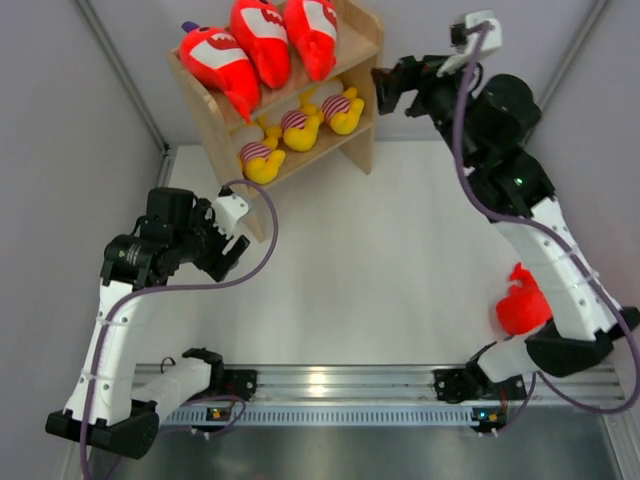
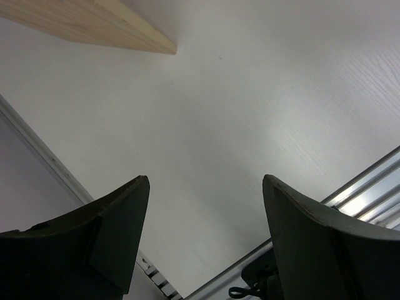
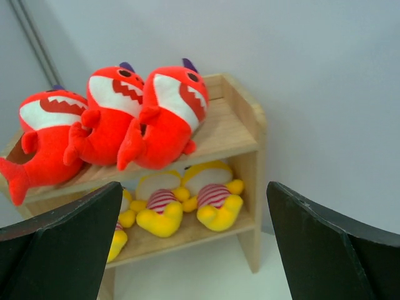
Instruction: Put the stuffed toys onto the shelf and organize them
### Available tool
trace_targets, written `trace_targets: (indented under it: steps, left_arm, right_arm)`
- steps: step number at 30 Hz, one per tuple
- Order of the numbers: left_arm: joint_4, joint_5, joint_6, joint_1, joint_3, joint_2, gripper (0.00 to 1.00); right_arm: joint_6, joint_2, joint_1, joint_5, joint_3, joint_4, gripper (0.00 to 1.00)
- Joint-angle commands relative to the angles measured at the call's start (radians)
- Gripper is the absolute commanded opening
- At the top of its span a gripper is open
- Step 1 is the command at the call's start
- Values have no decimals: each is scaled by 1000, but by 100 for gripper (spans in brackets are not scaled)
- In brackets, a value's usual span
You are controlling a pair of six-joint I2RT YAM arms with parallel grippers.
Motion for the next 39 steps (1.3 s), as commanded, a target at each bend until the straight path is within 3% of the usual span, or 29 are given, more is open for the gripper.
trace_targets:
  steps: [1, 4, 8, 14, 16, 20, 23, 27, 35, 36, 38, 39]
  left_arm:
    - [63, 30, -17, 4, 4, -14, 79]
    - [66, 60, -14, 4, 7, -16, 79]
    - [68, 102, -11, -4, -5, -19, 79]
    - [66, 103, -8, -67, -8, -27, 79]
    - [66, 102, -8, -89, -8, -30, 79]
    - [66, 105, -7, -116, -13, -34, 79]
    - [66, 102, -5, -129, -17, -34, 79]
    - [66, 102, -7, -133, -14, -39, 79]
    - [65, 102, -4, -133, -9, -33, 79]
    - [66, 102, -4, -133, -9, -31, 79]
    - [65, 100, -8, -134, -6, -30, 79]
    - [65, 100, -8, -133, -5, -28, 79]
  right_arm:
    - [11, -161, -24, 160, -105, -201, 100]
    - [118, -233, -77, 269, -234, -367, 99]
    - [442, -296, -294, 299, -451, -533, 99]
    - [788, -486, -496, 415, -812, -573, 99]
    - [814, -546, -599, 444, -924, -552, 99]
    - [932, -513, -834, 397, -1013, -636, 99]
    - [1009, -424, -945, 394, -1029, -752, 99]
    - [1091, -376, -976, 426, -1061, -840, 100]
    - [1098, -390, -978, 311, -1194, -692, 99]
    - [1094, -373, -978, 297, -1210, -673, 98]
    - [1063, -319, -978, 250, -1252, -589, 75]
    - [1040, -293, -978, 230, -1263, -560, 58]
